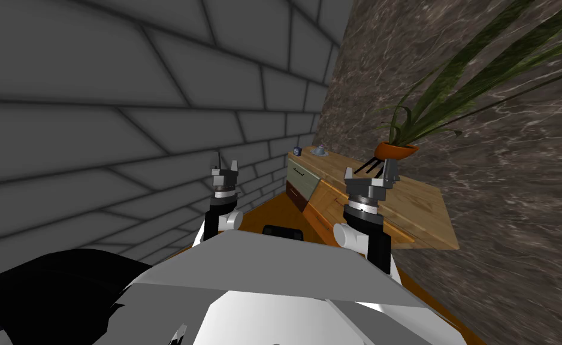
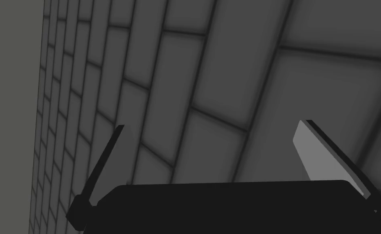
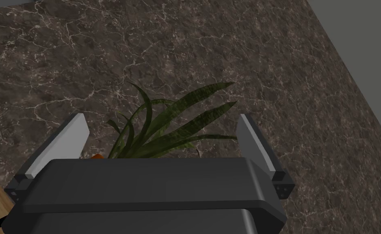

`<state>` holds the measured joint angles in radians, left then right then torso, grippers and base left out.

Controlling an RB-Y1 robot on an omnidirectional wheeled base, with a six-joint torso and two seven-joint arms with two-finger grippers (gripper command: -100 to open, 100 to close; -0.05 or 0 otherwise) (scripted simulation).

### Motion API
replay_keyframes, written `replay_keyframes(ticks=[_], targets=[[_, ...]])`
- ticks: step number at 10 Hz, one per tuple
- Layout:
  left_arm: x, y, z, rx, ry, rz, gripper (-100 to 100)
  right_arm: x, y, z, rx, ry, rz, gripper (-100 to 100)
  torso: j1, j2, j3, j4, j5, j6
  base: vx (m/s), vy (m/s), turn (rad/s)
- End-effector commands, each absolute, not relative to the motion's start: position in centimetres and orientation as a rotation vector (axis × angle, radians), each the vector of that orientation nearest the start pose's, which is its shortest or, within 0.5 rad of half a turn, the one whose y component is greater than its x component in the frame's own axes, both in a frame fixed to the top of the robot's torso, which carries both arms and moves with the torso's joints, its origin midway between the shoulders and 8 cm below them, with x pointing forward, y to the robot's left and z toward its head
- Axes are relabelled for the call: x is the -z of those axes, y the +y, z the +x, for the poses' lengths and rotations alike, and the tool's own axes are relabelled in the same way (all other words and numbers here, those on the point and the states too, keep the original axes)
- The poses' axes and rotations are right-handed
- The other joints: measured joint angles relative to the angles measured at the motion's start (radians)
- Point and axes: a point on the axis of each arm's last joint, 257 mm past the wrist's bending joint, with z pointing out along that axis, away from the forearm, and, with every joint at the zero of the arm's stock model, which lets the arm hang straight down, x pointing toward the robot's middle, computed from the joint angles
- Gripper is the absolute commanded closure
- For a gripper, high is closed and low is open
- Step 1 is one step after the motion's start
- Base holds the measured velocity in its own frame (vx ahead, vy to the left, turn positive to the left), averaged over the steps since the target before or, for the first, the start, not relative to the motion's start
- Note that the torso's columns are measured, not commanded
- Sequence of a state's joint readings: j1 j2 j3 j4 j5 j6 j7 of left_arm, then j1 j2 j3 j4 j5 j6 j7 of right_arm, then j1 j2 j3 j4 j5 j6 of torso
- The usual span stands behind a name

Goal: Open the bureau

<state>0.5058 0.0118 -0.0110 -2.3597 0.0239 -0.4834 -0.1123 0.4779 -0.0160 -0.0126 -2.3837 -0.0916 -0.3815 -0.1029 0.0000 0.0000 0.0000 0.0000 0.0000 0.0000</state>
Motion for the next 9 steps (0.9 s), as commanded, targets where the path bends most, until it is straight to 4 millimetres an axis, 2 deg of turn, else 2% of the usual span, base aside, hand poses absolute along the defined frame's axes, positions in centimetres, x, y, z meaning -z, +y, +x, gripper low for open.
replay_keyframes(ticks=[1, 9], targets=[[-5.46, 27.44, 32.97, 1.236, 0.593, -0.578, 0, -5.55, -28.62, 34.14, -1.460, 0.539, 0.732, 0, 0.000, 0.040, -0.082, 0.041, 0.000, 0.000, 0.000, 0.000, 0.000], [-5.47, 27.44, 32.96, 1.236, 0.592, -0.578, 0, -5.56, -28.62, 34.13, -1.460, 0.539, 0.731, 0, 0.000, 0.618, -1.234, 0.617, 0.000, 0.000, 0.000, 0.000, 0.000]])
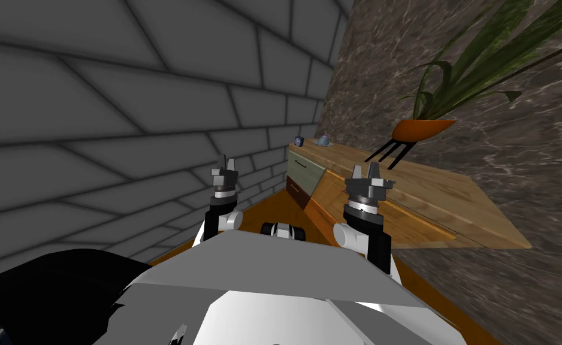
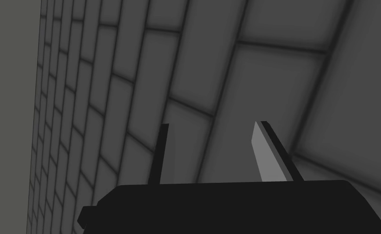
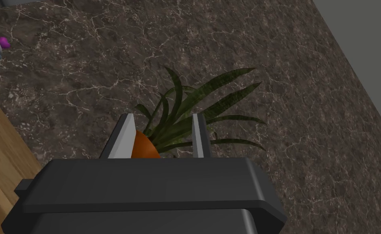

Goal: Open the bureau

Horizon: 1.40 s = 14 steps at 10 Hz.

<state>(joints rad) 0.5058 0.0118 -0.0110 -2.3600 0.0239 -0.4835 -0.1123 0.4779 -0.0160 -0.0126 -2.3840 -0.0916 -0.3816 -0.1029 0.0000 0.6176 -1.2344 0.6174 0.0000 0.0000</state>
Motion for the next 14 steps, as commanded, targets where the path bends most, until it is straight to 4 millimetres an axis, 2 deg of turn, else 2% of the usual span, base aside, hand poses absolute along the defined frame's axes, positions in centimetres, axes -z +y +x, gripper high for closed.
replay_keyframes(ticks=[1, 3, 10, 11, 14], targets=[[-5.5, 27.4, 33.0, 1.236, 0.592, -0.578, 0, -5.3, -27.9, 34.6, -1.457, 0.580, 0.706, -100, 0.000, 0.074, -0.148, 0.074, 0.000, 0.000, 0.004, 0.001, 0.032], [-5.4, 27.4, 33.0, 1.236, 0.593, -0.578, 0, -4.6, -26.6, 35.5, -1.445, 0.647, 0.664, -100, 0.000, 0.117, -0.236, 0.117, 0.000, 0.000, -0.005, 0.001, 0.054], [-5.4, 27.4, 33.0, 1.236, 0.593, -0.578, 0, -0.1, -19.7, 40.2, -1.332, 0.939, 0.414, -100, 0.000, 0.121, -0.241, 0.121, 0.000, 0.000, -0.008, 0.003, 0.104], [-5.4, 27.4, 33.0, 1.236, 0.593, -0.578, 0, 0.3, -19.8, 40.4, -1.328, 0.946, 0.421, -100, 0.000, 0.120, -0.241, 0.121, 0.000, 0.000, -0.006, 0.002, 0.045], [-5.4, 27.4, 33.0, 1.236, 0.593, -0.578, 0, 2.9, -16.4, 42.2, -1.240, 1.073, 0.250, -100, 0.000, 0.120, -0.242, 0.121, 0.000, 0.000, -0.008, 0.004, 0.126]])
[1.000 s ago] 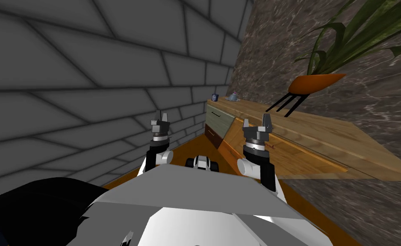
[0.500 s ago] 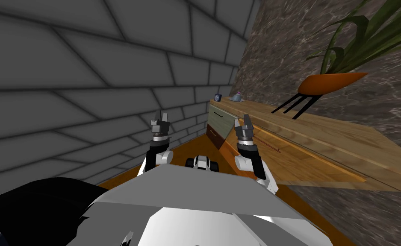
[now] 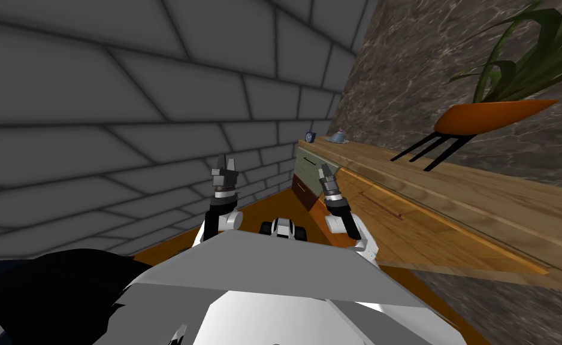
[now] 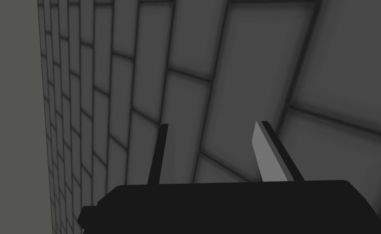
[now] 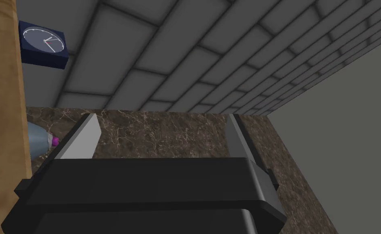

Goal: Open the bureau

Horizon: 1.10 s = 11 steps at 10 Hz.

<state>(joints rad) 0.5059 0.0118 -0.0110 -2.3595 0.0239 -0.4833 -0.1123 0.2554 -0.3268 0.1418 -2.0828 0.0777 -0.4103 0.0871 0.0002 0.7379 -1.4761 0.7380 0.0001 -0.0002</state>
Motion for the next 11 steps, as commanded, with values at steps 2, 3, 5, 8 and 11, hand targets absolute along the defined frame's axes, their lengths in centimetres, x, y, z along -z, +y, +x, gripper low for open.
replay_keyframes(ticks=[2, 3, 5, 8, 11], targets=[[-5.4, 27.4, 33.0, 1.236, 0.593, -0.578, 0, 4.4, -15.5, 42.9, -1.201, 1.122, 0.192, -100, 0.000, 0.000, 0.000, 0.000, 0.000, 0.001, -0.007, 0.004, 0.070], [-5.4, 27.4, 33.0, 1.236, 0.593, -0.578, 0, 4.6, -15.6, 43.0, -1.198, 1.127, 0.195, -100, 0.000, 0.000, 0.000, 0.000, 0.000, 0.000, -0.005, 0.002, 0.063], [-5.4, 27.4, 33.0, 1.236, 0.593, -0.578, 0, 6.3, -13.6, 44.0, -1.121, 1.194, 0.050, -100, 0.000, 0.000, 0.000, 0.000, 0.000, 0.000, -0.009, 0.003, 0.145], [-5.4, 27.4, 33.0, 1.236, 0.593, -0.578, 0, 8.6, -13.2, 44.9, -1.064, 1.253, -0.011, -100, 0.000, 0.000, 0.000, 0.000, 0.000, 0.000, -0.006, 0.003, 0.065], [-5.4, 27.4, 33.0, 1.236, 0.593, -0.578, 0, 11.7, -12.5, 46.3, -0.953, 1.330, -0.161, -100, 0.000, 0.000, 0.000, 0.000, 0.000, 0.000, -0.008, 0.005, 0.109]])
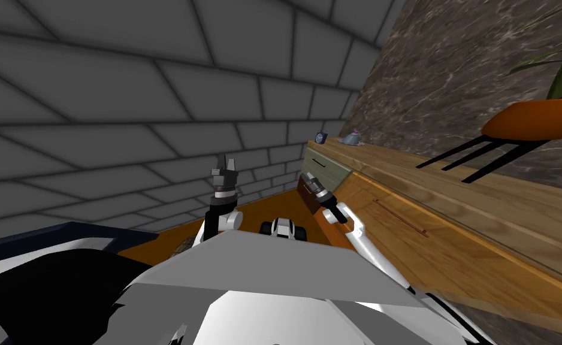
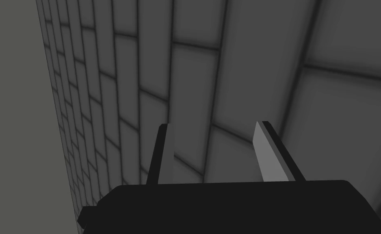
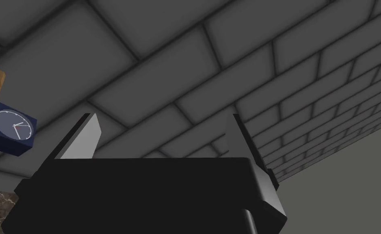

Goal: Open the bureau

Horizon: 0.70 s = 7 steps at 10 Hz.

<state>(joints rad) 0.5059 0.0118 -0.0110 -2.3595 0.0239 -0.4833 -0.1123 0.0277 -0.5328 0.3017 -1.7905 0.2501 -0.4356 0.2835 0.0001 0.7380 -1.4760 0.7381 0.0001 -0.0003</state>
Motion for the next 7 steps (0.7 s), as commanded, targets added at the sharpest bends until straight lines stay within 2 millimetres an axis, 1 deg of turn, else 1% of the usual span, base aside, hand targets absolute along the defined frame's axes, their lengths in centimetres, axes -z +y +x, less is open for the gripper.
replay_keyframes(ticks=[1, 2, 4, 5, 6, 7], targets=[[-5.4, 27.4, 33.0, 1.236, 0.593, -0.578, 0, 12.9, -12.3, 46.8, -0.896, 1.358, -0.243, -100, 0.000, 0.000, 0.000, 0.000, 0.000, 0.001, -0.007, 0.005, 0.106], [-5.4, 27.4, 33.0, 1.236, 0.593, -0.578, 0, 13.4, -12.6, 47.0, -0.890, 1.367, -0.238, -100, 0.000, 0.000, 0.000, 0.000, 0.000, 0.000, -0.005, 0.003, 0.058], [-5.4, 27.4, 33.0, 1.236, 0.593, -0.578, 0, 16.2, -13.0, 48.3, -0.763, 1.422, -0.395, -100, 0.000, 0.000, 0.000, 0.000, 0.000, 0.000, -0.009, 0.006, 0.147], [-5.4, 27.4, 33.0, 1.236, 0.593, -0.578, 0, 16.8, -13.6, 48.5, -0.750, 1.438, -0.396, -100, 0.000, 0.000, 0.000, 0.000, 0.000, 0.000, -0.006, 0.003, 0.057], [-5.4, 27.4, 33.0, 1.235, 0.593, -0.578, 0, 18.0, -14.2, 49.2, -0.678, 1.459, -0.480, -100, 0.000, 0.000, 0.000, 0.000, 0.000, 0.001, -0.007, 0.006, 0.085], [-5.4, 27.4, 33.0, 1.236, 0.593, -0.578, 0, 18.5, -14.6, 49.4, -0.671, 1.471, -0.475, -100, 0.000, 0.000, 0.000, 0.000, 0.000, 0.000, -0.005, 0.003, 0.058]])
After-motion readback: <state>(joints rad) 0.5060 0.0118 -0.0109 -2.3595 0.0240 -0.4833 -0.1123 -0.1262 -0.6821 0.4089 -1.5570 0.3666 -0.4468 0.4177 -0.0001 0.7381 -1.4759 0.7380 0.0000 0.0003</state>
